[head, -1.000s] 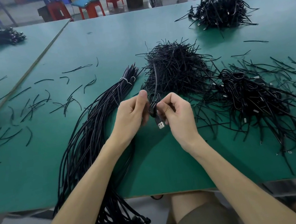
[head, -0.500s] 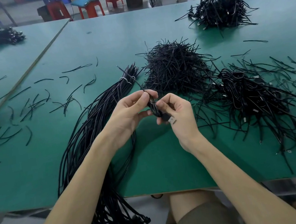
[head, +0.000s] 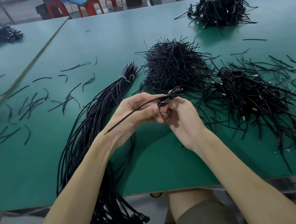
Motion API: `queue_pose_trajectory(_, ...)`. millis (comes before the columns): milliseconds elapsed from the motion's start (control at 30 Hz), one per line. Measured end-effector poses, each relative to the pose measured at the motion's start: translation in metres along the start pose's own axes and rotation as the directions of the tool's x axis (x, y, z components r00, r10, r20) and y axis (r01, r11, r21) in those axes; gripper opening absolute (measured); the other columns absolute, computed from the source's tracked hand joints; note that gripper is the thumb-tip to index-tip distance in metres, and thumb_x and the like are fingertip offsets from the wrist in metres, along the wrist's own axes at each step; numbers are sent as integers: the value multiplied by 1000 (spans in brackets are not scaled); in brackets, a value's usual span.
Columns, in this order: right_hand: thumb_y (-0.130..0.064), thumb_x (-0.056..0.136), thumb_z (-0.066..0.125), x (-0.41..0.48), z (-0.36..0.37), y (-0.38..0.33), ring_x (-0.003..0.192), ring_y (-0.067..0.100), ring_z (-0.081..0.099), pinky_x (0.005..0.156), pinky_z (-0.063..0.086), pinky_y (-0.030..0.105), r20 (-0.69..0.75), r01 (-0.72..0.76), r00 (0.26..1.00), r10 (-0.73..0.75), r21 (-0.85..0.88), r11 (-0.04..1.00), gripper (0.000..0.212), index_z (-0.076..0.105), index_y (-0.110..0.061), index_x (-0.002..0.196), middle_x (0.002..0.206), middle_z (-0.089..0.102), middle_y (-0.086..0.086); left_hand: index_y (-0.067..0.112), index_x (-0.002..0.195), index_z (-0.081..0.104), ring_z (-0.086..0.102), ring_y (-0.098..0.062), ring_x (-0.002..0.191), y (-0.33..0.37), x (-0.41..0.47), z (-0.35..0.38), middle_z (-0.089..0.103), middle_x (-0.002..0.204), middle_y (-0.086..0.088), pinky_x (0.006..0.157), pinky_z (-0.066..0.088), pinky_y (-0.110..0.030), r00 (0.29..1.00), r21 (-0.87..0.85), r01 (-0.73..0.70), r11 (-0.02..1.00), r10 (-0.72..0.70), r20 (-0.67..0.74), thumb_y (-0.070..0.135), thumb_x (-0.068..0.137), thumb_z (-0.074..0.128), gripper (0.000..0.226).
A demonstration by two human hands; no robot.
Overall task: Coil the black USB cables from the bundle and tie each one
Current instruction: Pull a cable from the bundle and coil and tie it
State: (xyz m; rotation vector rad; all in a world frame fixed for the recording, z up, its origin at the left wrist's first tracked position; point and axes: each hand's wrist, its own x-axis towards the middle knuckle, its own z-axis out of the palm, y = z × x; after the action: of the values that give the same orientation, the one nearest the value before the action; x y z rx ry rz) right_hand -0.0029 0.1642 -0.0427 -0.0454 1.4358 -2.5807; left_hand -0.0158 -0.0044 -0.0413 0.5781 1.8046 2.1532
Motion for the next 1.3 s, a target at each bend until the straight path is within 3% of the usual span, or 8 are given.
queue_pose_trajectory(167,-1,102,32,1,-2,-2,58,16,42,61,39,28,95,-163,982,162,4,987,35,55,-9,77,67,52,2,14,96,71,63,-17,73,3,-1,6,75,91,-7,63,42,-28,993,116,-46,992,58,-101,24,78,86,25)
queue_pose_trajectory(267,-21,108,41,1,-2,-1,52,7,41,51,33,19,144,-222,965,219,10,975,24,59,-9,97,64,50,-5,19,87,63,59,-16,81,1,1,12,65,92,-2,67,44,-25,954,371,-63,927,165,-250,11,69,88,32)
queue_pose_trajectory(400,-26,106,49,3,-2,0,50,7,43,47,36,19,146,-200,970,196,12,980,28,52,-13,82,60,49,-6,16,105,58,57,-21,112,1,1,19,59,124,-8,80,47,-33,887,589,-95,802,337,-315,1,70,88,48)
queue_pose_trajectory(533,-26,106,49,2,0,-1,49,6,44,44,33,19,134,-205,970,201,20,978,29,51,-15,80,59,49,-7,19,142,57,50,-14,136,3,-2,16,58,142,7,110,43,-33,895,730,-170,662,414,-167,9,81,80,66)
queue_pose_trajectory(667,-18,109,43,-1,3,-1,49,7,44,48,30,19,143,-211,968,207,18,977,31,51,-17,78,59,52,-10,24,138,62,57,-18,127,1,-3,17,64,128,10,111,43,-37,892,740,-184,646,427,-150,25,87,81,54)
queue_pose_trajectory(1000,-15,107,47,3,-1,3,54,9,44,49,34,20,147,-201,970,195,24,979,44,66,-21,68,67,50,-6,15,120,67,56,-18,131,-6,1,14,59,140,7,107,48,-44,866,787,-287,547,499,-31,13,101,65,19)
queue_pose_trajectory(1200,-19,105,53,4,-3,4,57,9,46,52,35,21,190,-209,963,193,67,976,34,73,-16,77,68,50,-4,14,118,65,60,-17,127,-3,0,18,62,136,9,93,49,-25,869,774,-282,567,493,-45,12,105,57,15)
queue_pose_trajectory(1300,-19,105,52,4,-5,3,57,8,45,53,35,22,194,-242,956,221,91,966,29,67,-14,81,70,50,-3,15,121,62,59,-21,125,-2,-1,20,60,138,10,92,53,-28,887,748,-275,604,459,-44,18,106,58,16)
